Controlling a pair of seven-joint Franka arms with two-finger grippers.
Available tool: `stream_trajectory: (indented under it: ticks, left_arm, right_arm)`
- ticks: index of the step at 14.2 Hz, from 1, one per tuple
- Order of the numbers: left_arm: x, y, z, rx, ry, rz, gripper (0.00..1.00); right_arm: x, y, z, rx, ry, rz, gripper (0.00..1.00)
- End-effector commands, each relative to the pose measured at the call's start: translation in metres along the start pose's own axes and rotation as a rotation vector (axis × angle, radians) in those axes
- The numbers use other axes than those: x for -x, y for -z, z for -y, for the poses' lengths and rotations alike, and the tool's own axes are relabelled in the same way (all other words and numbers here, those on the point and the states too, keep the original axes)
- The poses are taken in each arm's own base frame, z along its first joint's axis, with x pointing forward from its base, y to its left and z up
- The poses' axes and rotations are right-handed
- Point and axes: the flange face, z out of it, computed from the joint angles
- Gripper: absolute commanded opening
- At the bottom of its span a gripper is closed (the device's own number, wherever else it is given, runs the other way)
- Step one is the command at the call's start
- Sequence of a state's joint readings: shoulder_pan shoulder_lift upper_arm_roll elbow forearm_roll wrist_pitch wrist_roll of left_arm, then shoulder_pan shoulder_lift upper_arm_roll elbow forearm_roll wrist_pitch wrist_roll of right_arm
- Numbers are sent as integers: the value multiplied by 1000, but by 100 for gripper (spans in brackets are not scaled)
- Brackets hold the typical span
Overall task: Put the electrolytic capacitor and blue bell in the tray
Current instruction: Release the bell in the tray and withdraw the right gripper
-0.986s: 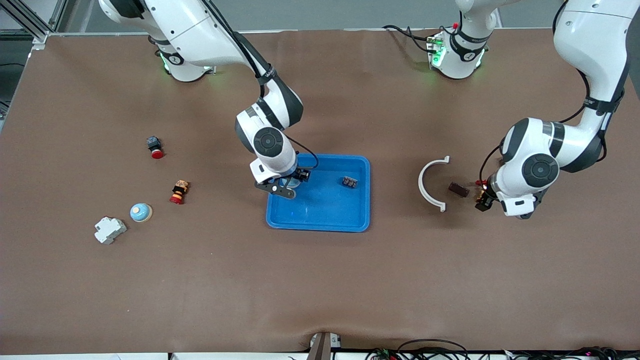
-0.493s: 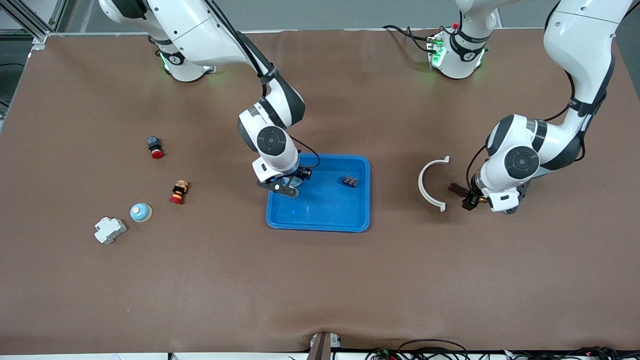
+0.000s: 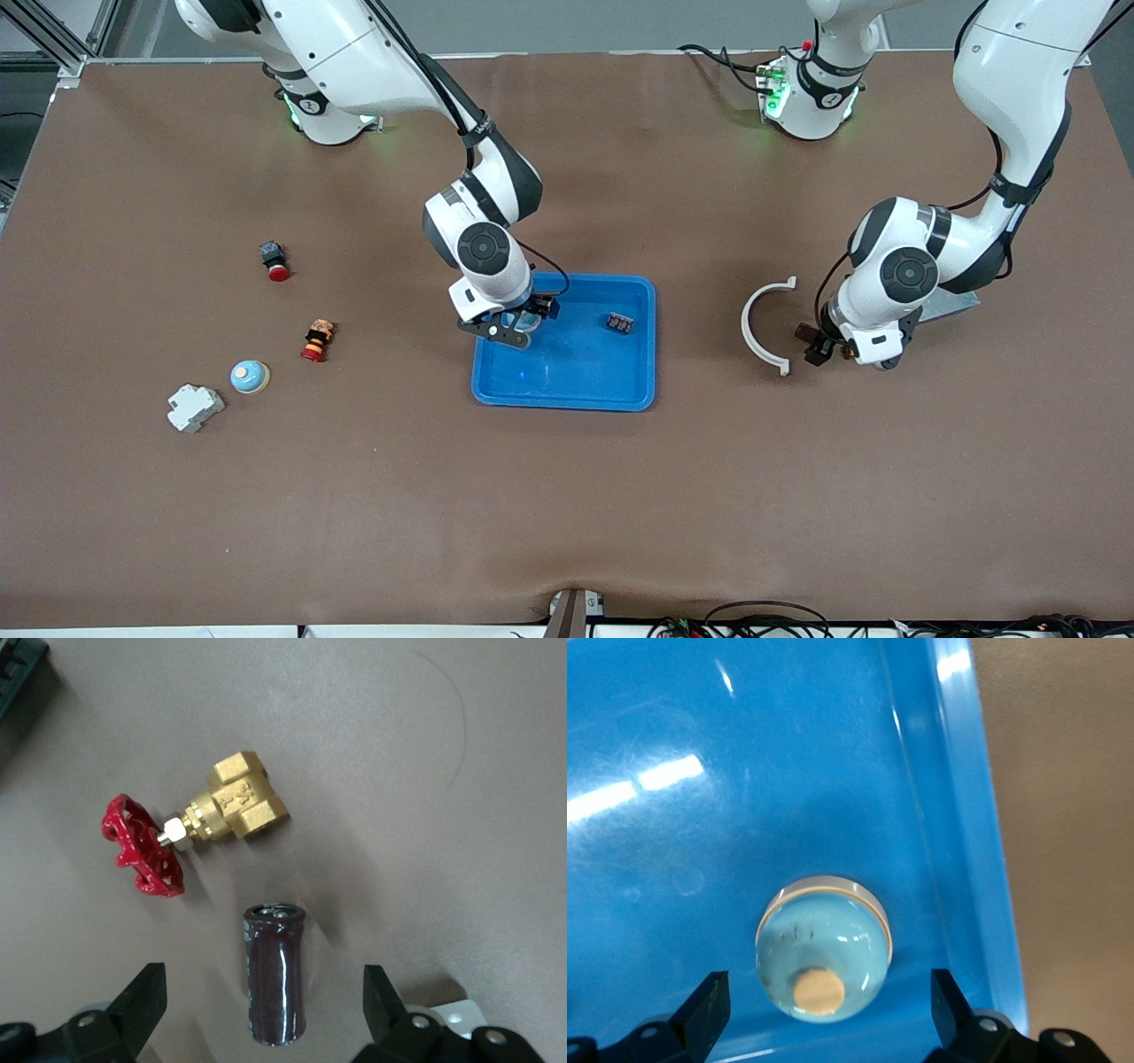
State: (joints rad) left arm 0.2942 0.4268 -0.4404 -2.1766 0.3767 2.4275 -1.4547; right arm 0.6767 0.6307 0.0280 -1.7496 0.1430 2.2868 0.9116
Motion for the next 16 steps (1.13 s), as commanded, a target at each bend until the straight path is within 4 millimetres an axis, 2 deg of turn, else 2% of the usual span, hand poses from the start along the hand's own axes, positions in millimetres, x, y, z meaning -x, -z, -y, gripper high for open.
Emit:
stream_trajectory:
  ticks: [1, 2, 4, 6, 9, 11, 12, 13, 14, 15, 16]
  left_arm:
    - [2, -3, 2, 26, 1, -11, 96]
    - [2, -4, 1, 32, 1, -7, 94]
    - [2, -10, 2, 26, 0, -1, 87]
    - [3, -15, 2, 17, -23, -11, 78]
    - [3, -21, 3, 12, -25, -5, 70]
    - [3, -21, 3, 11, -24, -4, 57]
    - [2, -20, 3, 11, -23, -6, 45]
    - [3, -20, 3, 12, -24, -5, 25]
    - [2, -18, 3, 14, -21, -7, 10]
    - [2, -16, 3, 12, -22, -12, 0]
    - [1, -8, 3, 13, -23, -25, 0]
  right_arm:
    - [3, 62, -8, 9, -4, 14, 100]
    - [-2, 86, -19, 17, 4, 14, 100]
    - [-21, 143, -56, 38, 69, 37, 100]
    - [-45, 194, -107, 38, 144, 70, 100]
    - [-83, 247, -188, 33, 242, 86, 100]
    - [-114, 261, -240, 27, 303, 75, 100]
    - [-128, 264, -264, 27, 343, 70, 100]
    - [-141, 263, -284, 33, 380, 65, 100]
    - [-154, 263, -307, 37, 402, 59, 100]
    - [-166, 263, -327, 32, 422, 42, 100]
    - [-179, 260, -347, 25, 450, 22, 100]
